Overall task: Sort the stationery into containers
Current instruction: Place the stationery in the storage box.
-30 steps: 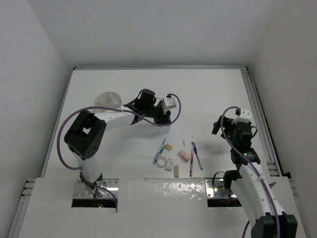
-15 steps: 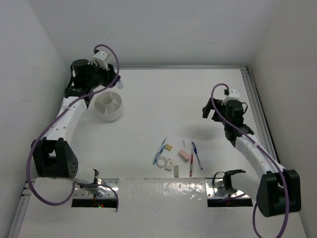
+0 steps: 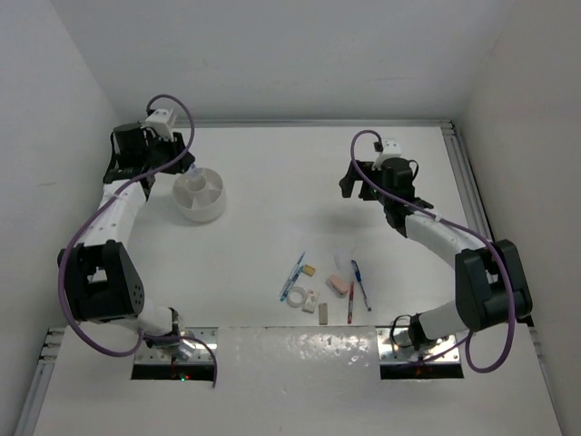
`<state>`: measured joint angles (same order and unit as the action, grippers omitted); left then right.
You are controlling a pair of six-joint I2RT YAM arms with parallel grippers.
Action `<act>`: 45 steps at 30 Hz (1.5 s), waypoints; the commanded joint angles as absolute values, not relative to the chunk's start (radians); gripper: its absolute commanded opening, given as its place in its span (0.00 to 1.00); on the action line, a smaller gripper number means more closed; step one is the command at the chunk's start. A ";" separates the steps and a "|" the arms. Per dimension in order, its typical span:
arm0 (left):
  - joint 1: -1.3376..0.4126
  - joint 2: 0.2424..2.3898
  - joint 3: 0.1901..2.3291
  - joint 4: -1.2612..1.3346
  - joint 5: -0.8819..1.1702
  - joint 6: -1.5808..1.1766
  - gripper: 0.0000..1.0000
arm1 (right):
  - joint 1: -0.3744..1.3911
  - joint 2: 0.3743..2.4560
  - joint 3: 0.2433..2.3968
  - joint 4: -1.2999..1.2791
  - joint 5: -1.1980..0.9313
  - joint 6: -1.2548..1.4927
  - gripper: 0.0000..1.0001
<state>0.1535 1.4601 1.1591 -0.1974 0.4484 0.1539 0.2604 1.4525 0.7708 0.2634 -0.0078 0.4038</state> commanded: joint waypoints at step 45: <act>-0.362 1.285 1.059 -0.330 0.511 0.519 0.46 | 0.295 1.227 0.684 -0.066 0.201 0.465 0.67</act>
<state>-0.2852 1.2621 1.0637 -0.1883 0.5163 0.5438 0.2871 1.2751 0.7158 0.0170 0.1501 0.4198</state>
